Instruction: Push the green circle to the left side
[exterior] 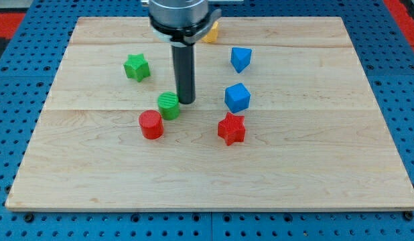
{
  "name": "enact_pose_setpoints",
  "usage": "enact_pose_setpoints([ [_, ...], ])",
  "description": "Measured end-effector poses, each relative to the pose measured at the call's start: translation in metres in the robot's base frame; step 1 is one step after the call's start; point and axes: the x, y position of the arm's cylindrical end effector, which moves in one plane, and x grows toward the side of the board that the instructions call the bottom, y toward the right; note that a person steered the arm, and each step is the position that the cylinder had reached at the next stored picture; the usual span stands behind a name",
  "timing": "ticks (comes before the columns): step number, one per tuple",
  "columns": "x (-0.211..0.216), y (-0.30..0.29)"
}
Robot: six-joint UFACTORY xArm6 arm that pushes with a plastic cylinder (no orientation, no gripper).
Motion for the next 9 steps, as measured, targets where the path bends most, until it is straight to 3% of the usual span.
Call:
enact_pose_setpoints([
  [1,0.033,0.033],
  [2,0.039,0.013],
  [4,-0.006,-0.016],
  [5,-0.011,-0.022],
  [6,-0.005,0.018],
  [9,-0.005,0.017],
])
